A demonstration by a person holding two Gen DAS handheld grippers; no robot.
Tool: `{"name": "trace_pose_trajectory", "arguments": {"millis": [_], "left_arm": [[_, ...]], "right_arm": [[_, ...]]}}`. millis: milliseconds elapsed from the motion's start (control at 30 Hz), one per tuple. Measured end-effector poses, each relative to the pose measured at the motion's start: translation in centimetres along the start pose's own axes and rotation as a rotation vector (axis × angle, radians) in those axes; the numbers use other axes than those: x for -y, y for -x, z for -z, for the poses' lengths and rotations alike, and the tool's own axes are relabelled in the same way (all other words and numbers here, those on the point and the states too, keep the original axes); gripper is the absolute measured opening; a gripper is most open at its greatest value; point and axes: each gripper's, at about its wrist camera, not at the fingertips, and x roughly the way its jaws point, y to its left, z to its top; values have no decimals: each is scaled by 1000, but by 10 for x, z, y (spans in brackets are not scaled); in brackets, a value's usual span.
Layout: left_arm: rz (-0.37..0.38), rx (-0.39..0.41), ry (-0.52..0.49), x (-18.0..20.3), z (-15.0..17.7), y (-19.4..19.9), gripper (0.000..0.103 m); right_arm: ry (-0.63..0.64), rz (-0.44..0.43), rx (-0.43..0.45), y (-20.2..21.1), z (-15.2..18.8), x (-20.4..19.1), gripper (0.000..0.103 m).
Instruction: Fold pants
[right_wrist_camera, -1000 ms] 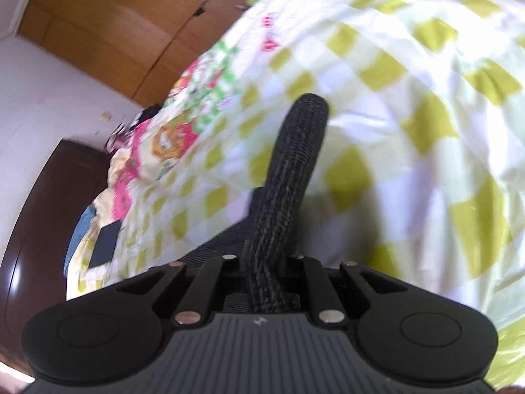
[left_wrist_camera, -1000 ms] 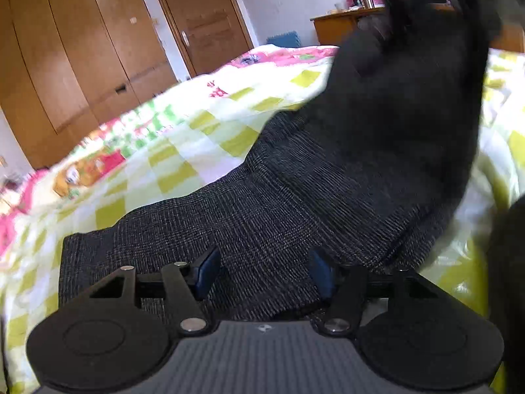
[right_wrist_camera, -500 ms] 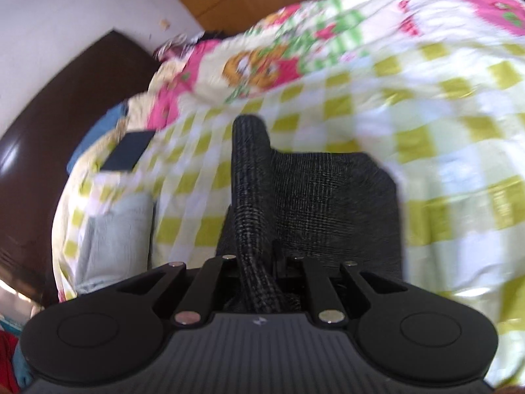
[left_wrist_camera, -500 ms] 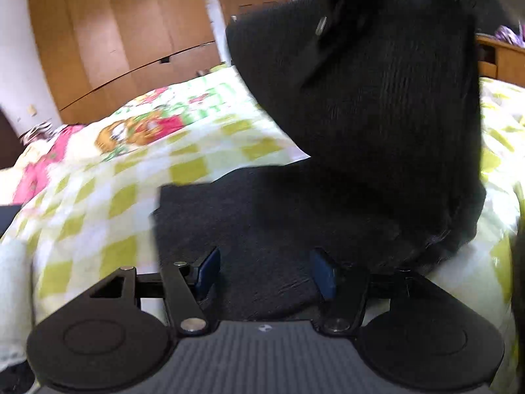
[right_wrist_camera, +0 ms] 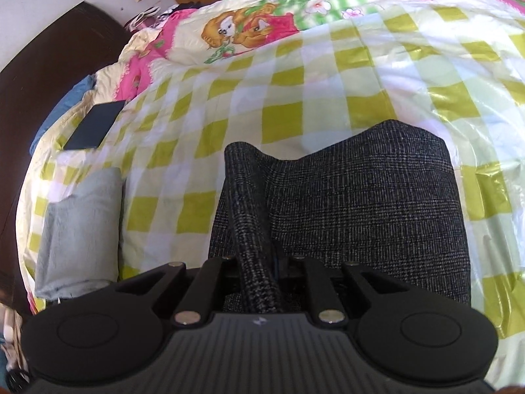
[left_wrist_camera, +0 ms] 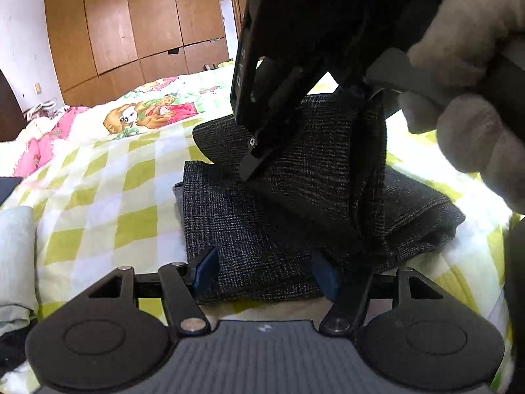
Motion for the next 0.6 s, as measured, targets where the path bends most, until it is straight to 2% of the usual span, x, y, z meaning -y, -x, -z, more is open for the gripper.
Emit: {"name": "trace_pose_trajectory", "arguments": {"millis": [167,233,300,333,400,500,600], "left_arm": [[10,-23,-21,5,5,0,77],[12,-24,-35,7,6,0,77],[19,-24,-34,6,7,2,77],[24,-24,-30,5,7,3,77],[33,-23,-22,4,7,4,77],[42,-24,1,-1,8,7,77],[44,-22,32,-10,9,8,78]], "right_arm": [[-36,27,-9,-5,-3,-6,15],[-63,34,-11,-8,-4,-8,20],[-85,25,-21,-11,-6,-13,32],[-81,19,-20,-12,-8,-16,33],[-70,2,-29,-14,-10,-24,34],[-75,-67,-56,-14,-15,-33,34],[-2,-44,-31,-4,-21,-38,34]]}}
